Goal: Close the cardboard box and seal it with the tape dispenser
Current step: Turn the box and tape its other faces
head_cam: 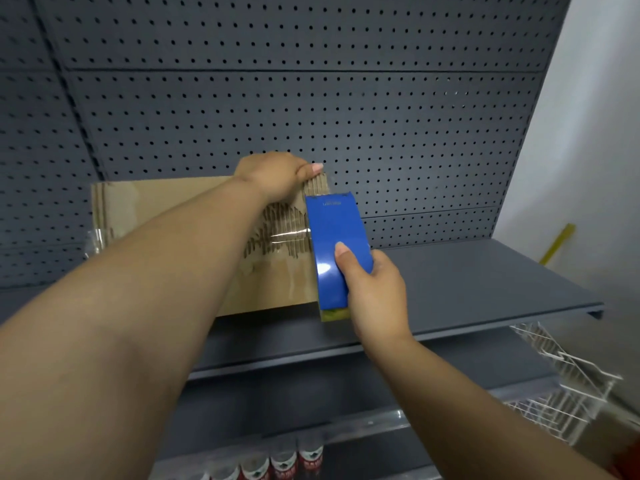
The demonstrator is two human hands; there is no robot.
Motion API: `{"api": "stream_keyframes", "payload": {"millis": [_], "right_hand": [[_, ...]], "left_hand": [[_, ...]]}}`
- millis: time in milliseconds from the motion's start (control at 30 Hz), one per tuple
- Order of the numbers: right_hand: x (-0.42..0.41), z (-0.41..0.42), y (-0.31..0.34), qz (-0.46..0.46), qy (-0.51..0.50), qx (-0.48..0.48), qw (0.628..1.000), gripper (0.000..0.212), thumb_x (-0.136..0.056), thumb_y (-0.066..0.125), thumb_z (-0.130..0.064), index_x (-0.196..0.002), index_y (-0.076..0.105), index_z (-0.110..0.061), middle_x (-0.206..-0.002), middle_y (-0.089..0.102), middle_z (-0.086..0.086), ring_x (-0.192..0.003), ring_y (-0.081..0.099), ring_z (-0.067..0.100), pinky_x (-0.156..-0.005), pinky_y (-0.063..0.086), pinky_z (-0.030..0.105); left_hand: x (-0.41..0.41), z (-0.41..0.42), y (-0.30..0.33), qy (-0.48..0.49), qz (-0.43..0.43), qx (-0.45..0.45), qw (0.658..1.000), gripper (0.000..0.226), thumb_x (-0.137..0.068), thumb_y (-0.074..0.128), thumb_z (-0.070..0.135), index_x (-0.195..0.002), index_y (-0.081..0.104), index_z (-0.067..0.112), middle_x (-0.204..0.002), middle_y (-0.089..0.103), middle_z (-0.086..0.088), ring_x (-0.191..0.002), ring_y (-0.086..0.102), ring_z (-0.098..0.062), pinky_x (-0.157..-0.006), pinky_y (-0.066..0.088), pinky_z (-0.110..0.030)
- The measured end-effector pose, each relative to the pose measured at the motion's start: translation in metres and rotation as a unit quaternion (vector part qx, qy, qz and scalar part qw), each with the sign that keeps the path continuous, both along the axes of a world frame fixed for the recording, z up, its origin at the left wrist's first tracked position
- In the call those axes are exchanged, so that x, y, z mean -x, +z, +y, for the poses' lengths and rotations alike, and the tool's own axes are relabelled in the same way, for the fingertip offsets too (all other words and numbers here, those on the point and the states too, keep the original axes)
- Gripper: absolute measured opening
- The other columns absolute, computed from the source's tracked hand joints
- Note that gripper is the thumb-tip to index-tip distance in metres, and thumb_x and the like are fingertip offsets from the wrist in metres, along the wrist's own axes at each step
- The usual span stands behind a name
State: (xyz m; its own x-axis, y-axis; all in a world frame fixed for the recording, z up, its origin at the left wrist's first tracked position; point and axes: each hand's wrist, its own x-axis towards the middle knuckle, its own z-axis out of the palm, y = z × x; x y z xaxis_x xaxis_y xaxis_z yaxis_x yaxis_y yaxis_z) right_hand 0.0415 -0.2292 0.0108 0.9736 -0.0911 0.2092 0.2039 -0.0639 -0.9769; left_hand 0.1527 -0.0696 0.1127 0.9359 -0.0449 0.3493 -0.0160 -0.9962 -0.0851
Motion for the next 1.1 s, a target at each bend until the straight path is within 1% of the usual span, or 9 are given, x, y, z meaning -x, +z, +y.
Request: {"api": "stream_keyframes", "payload": {"millis": [300,433,533,600,700,767,900,1000,1100], "right_hand": [[0.022,-0.018,-0.025,0.037,0.006,0.067,0.997,0.043,-0.084,0.056,-0.046,-0.083,0.056,-0.004,-0.078,0.062,0.008,-0.070,0.057,0.024,-0.065,0.046,0.035],[0.014,-0.018,-0.018,0.054,0.027,0.056,0.997,0.038,-0.085,0.057,-0.045,-0.083,0.058,-0.007,-0.085,0.066,0.009,-0.079,0.064,0.026,-0.069,0.050,0.037],[0.013,-0.017,-0.014,0.062,0.029,0.061,0.996,0.033,-0.086,0.056,-0.043,-0.075,0.054,-0.012,-0.079,0.063,0.004,-0.068,0.058,0.019,-0.062,0.044,0.032],[0.012,-0.018,-0.010,0.064,0.031,0.068,0.995,0.032,-0.087,0.056,-0.042,-0.072,0.051,-0.014,-0.074,0.059,0.001,-0.063,0.054,0.016,-0.056,0.040,0.028],[0.011,-0.020,-0.006,0.066,0.039,0.071,0.995,0.032,-0.088,0.056,-0.041,-0.073,0.053,-0.012,-0.076,0.060,0.002,-0.065,0.055,0.018,-0.056,0.039,0.028],[0.009,-0.020,-0.003,0.072,0.039,0.074,0.994,0.033,-0.087,0.056,-0.040,-0.072,0.052,-0.011,-0.075,0.059,0.004,-0.068,0.055,0.021,-0.059,0.039,0.030],[0.006,-0.019,0.001,0.086,0.046,0.054,0.994,0.037,-0.085,0.059,-0.039,-0.084,0.059,-0.003,-0.079,0.059,0.008,-0.070,0.054,0.022,-0.064,0.041,0.031],[0.008,-0.017,0.000,0.091,0.046,0.051,0.993,0.033,-0.086,0.058,-0.040,-0.082,0.057,-0.007,-0.083,0.062,0.007,-0.075,0.059,0.025,-0.067,0.044,0.032],[0.010,-0.017,-0.004,0.079,0.039,0.059,0.994,0.030,-0.086,0.057,-0.040,-0.072,0.049,-0.014,-0.076,0.058,0.003,-0.071,0.056,0.023,-0.062,0.041,0.030]], "left_hand": [[0.000,-0.001,0.001,0.013,0.004,-0.015,1.000,0.061,-0.093,0.011,0.061,-0.103,0.059,0.024,-0.107,0.062,0.000,-0.099,0.056,-0.021,-0.071,0.040,-0.034],[-0.003,-0.004,-0.004,0.029,-0.008,-0.002,1.000,0.059,-0.093,0.012,0.060,-0.080,0.054,0.021,-0.097,0.064,-0.002,-0.089,0.057,-0.021,-0.074,0.039,-0.035],[0.001,-0.004,-0.011,0.012,-0.094,-0.025,0.995,0.055,-0.095,0.019,0.056,-0.107,0.062,0.025,-0.116,0.063,-0.001,-0.108,0.054,-0.023,-0.102,0.025,-0.042],[0.007,-0.006,-0.016,-0.012,-0.169,-0.030,0.985,0.044,-0.096,0.035,0.049,-0.123,0.058,0.023,-0.131,0.054,-0.003,-0.120,0.045,-0.027,-0.105,0.022,-0.041],[0.020,-0.015,-0.027,-0.142,-0.269,-0.055,0.951,0.027,-0.085,0.065,0.015,-0.112,0.065,0.009,-0.121,0.059,-0.015,-0.112,0.052,-0.035,-0.099,0.035,-0.045],[0.029,-0.017,-0.037,-0.218,-0.212,-0.082,0.949,0.034,-0.086,0.060,0.006,-0.119,0.062,0.011,-0.132,0.055,-0.013,-0.124,0.047,-0.034,-0.108,0.025,-0.043],[0.039,-0.002,-0.050,-0.184,-0.075,-0.163,0.966,0.046,-0.101,0.029,0.032,-0.146,0.022,0.033,-0.155,0.007,0.011,-0.145,0.002,-0.015,-0.114,-0.009,-0.034],[0.041,0.004,-0.051,-0.158,-0.064,-0.179,0.969,0.047,-0.100,0.019,0.040,-0.145,0.004,0.041,-0.148,-0.011,0.019,-0.143,-0.009,-0.010,-0.111,-0.015,-0.035],[0.040,0.004,-0.052,-0.139,-0.067,-0.193,0.969,0.046,-0.100,0.014,0.042,-0.144,0.002,0.045,-0.153,-0.007,0.019,-0.143,-0.010,-0.009,-0.112,-0.015,-0.039]]}}
